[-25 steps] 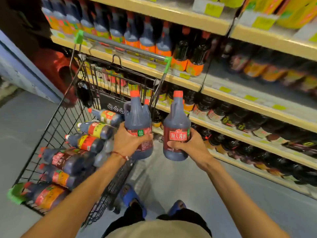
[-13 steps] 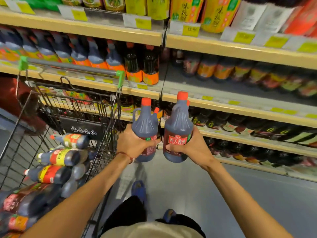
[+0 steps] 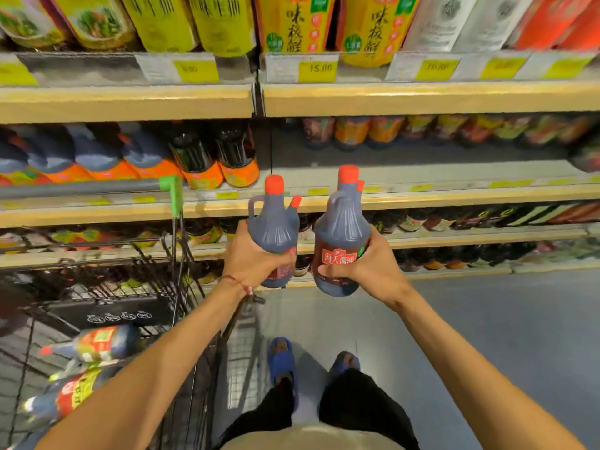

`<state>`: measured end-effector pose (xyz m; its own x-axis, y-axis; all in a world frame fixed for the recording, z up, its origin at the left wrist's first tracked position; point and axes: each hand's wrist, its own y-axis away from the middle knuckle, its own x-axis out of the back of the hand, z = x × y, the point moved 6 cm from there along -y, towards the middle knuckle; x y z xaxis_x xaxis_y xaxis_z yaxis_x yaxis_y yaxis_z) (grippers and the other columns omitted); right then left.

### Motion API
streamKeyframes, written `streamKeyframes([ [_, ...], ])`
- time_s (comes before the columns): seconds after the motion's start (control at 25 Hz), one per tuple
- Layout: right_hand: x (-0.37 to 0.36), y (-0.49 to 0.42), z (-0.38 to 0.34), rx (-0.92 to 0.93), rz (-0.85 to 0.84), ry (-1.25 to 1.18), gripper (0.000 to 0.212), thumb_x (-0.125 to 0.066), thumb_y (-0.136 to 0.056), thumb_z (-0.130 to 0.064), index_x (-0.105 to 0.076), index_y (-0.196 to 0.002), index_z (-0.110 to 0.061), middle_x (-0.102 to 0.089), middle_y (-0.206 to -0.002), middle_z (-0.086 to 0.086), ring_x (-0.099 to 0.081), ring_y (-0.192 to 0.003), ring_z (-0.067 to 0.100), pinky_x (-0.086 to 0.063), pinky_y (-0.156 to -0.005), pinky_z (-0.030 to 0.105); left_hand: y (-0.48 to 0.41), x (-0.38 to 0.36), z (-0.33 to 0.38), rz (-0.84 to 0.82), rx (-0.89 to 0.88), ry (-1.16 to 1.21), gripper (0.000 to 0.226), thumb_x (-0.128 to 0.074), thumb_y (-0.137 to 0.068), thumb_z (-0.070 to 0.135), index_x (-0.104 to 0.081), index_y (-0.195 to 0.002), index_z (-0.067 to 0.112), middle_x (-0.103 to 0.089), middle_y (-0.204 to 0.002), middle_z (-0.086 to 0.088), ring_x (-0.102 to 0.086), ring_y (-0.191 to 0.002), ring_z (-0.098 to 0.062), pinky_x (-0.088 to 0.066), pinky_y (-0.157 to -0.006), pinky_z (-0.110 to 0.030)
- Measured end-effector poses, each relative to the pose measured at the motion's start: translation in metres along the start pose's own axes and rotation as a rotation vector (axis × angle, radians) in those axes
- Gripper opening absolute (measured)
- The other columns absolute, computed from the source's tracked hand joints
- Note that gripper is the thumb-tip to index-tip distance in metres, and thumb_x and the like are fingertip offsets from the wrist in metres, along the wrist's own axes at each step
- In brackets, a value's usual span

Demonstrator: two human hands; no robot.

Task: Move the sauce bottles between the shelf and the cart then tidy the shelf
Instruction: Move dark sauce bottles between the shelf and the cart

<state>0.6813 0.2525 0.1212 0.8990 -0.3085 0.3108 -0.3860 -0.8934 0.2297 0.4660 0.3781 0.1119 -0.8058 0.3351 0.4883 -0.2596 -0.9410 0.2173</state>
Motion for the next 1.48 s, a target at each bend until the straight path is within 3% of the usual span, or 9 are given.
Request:
streamKeyframes([
  [0.12,0.011,-0.022,0.000,0.000,0.016,-0.001,0.094,-0.102,-0.057,-0.022,-0.051,-0.136,-0.018,-0.069,-0.120,-0.003,-0.070,-0.107,0.016,-0.061,-0.091,0.036,-0.019,-0.011,0.003,0.010,0.025,0.018,0.084,-0.088,-0.039,0.045,-0.055,-0.109,0.012,-0.068,-0.098,0.003,-0.067,-0.089,-0.011,-0.052,-0.068,-0.026],
  [0.24,0.021,-0.042,0.000,0.023,0.015,0.015,0.098,-0.101,-0.048,-0.037,-0.054,-0.132,-0.019,-0.071,-0.117,-0.002,-0.072,-0.104,0.018,-0.062,-0.090,0.042,-0.027,-0.020,0.010,0.080,0.028,0.069,0.079,-0.086,-0.039,0.043,-0.054,-0.105,0.013,-0.068,-0.096,0.002,-0.067,-0.087,-0.013,-0.056,-0.070,-0.034],
  [0.36,0.029,-0.059,0.002,0.061,0.025,0.034,0.097,-0.100,-0.046,-0.038,-0.055,-0.130,-0.019,-0.072,-0.116,0.000,-0.073,-0.102,0.020,-0.063,-0.087,0.045,-0.032,-0.029,0.020,0.169,-0.025,0.094,0.067,-0.093,-0.051,0.029,-0.057,-0.105,0.014,-0.069,-0.096,0.005,-0.065,-0.084,-0.002,-0.053,-0.066,-0.022],
  [0.44,0.034,-0.067,0.003,0.112,0.053,0.033,0.094,-0.102,-0.048,-0.030,-0.054,-0.128,-0.018,-0.071,-0.114,-0.001,-0.071,-0.099,0.016,-0.063,-0.084,0.039,-0.040,-0.033,0.027,0.235,-0.097,0.122,0.066,-0.093,-0.053,0.030,-0.057,-0.106,0.015,-0.069,-0.094,0.008,-0.065,-0.083,0.002,-0.051,-0.062,-0.015],
  [0.6,0.037,-0.084,0.002,0.247,0.138,0.021,0.084,-0.102,-0.055,-0.013,-0.051,-0.122,-0.018,-0.066,-0.110,-0.007,-0.065,-0.089,-0.005,-0.052,-0.069,0.012,-0.062,-0.034,0.044,0.339,-0.284,0.162,0.070,-0.091,-0.052,0.044,-0.054,-0.107,0.020,-0.067,-0.096,0.012,-0.066,-0.090,-0.007,-0.056,-0.073,-0.025],
  [0.76,0.037,-0.098,0.000,0.341,0.241,-0.035,0.088,-0.102,-0.056,-0.014,-0.051,-0.127,-0.017,-0.066,-0.115,-0.008,-0.065,-0.095,-0.007,-0.051,-0.073,0.011,-0.084,-0.034,0.058,0.405,-0.480,0.186,0.077,-0.091,-0.056,0.038,-0.050,-0.120,0.021,-0.063,-0.113,0.006,-0.063,-0.104,-0.008,-0.055,-0.086,-0.032],
  [0.96,0.029,-0.113,-0.002,0.417,0.318,-0.100,0.090,-0.101,-0.055,-0.009,-0.050,-0.129,-0.012,-0.065,-0.113,-0.009,-0.065,-0.095,-0.009,-0.051,-0.075,0.009,-0.114,-0.035,0.062,0.469,-0.490,0.220,0.085,-0.092,-0.054,0.042,-0.050,-0.124,0.020,-0.063,-0.115,0.009,-0.061,-0.105,-0.003,-0.055,-0.087,-0.024],
  [1.24,0.018,-0.134,-0.010,0.496,0.356,-0.132,0.092,-0.102,-0.055,-0.015,-0.049,-0.131,-0.018,-0.065,-0.117,-0.005,-0.065,-0.106,0.002,-0.055,-0.081,0.018,-0.155,-0.041,0.074,0.463,-0.452,0.132,0.083,-0.095,-0.048,0.045,-0.055,-0.114,0.012,-0.059,-0.098,0.012,-0.057,-0.092,-0.003,-0.045,-0.072,-0.010],
  [1.48,0.014,-0.149,-0.014,0.581,0.392,-0.110,0.095,-0.103,-0.054,-0.023,-0.049,-0.132,-0.019,-0.063,-0.123,-0.001,-0.062,-0.114,0.010,-0.056,-0.089,0.025,-0.205,-0.050,0.066,0.444,-0.449,0.192,0.091,-0.094,-0.050,0.034,-0.049,-0.124,0.008,-0.067,-0.115,-0.002,-0.065,-0.103,-0.014,-0.056,-0.086,-0.024],
])
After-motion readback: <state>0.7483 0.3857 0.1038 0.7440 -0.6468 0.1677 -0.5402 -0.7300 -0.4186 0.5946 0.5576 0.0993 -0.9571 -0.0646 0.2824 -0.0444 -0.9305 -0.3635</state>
